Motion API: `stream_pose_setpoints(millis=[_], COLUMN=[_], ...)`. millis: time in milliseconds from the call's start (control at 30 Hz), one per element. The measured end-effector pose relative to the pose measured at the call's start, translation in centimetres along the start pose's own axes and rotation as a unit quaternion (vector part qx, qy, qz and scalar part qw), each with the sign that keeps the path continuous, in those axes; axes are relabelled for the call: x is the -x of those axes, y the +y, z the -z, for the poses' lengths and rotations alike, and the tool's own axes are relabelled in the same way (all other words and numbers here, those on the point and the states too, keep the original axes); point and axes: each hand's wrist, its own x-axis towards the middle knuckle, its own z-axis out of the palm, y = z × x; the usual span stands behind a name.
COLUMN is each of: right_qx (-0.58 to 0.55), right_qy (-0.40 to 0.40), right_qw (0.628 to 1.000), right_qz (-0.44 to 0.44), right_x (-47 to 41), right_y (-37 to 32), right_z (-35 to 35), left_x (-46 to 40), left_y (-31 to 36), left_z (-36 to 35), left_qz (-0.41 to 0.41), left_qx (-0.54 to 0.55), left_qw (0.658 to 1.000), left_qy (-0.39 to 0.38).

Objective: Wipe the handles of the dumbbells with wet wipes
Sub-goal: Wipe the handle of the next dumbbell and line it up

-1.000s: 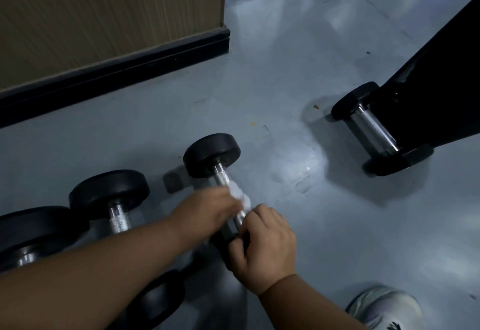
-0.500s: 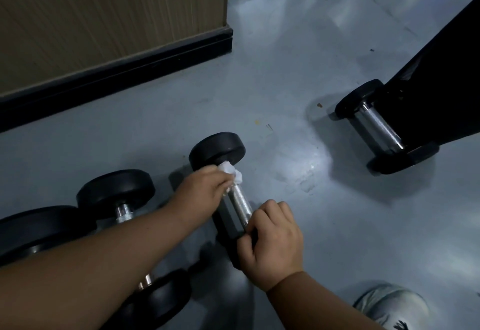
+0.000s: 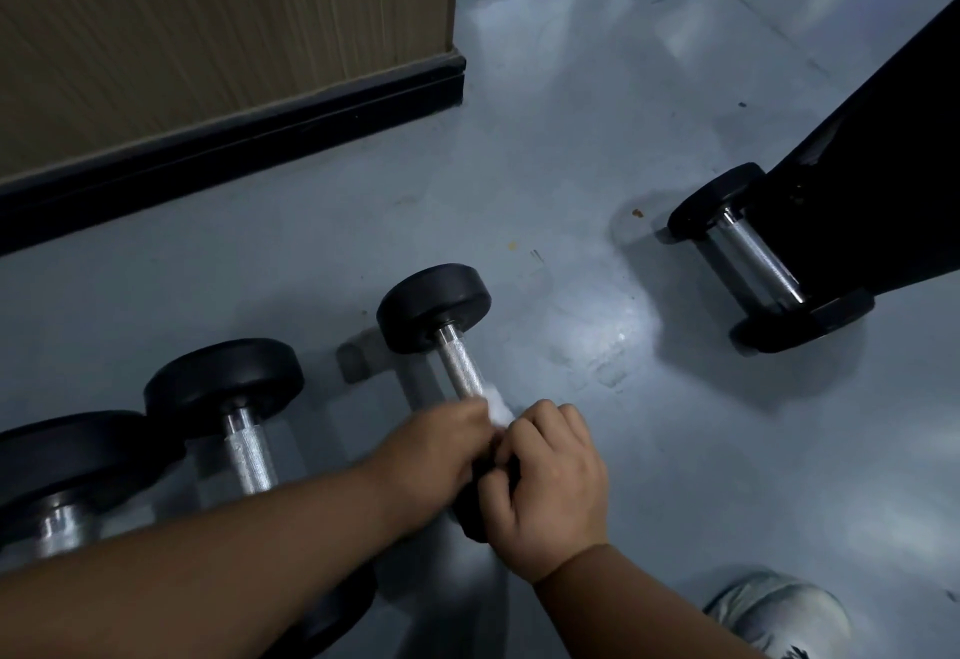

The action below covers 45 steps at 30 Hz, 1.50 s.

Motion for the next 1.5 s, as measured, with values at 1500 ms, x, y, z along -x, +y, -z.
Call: stream_pose_setpoints(millis=[1500], right_qx=[-0.062], right_qy=[0.006], right_qw=[0.998], right_qz=[-0.026], right_x=[-0.7], right_y=[2.3], right_z=[0.7], left_x=[-2.8], left_y=[-1.2], left_z=[-0.1], left_qz=[0.028], left_qx=[0.054], left_qw=[0.996], left_qy=[0.060])
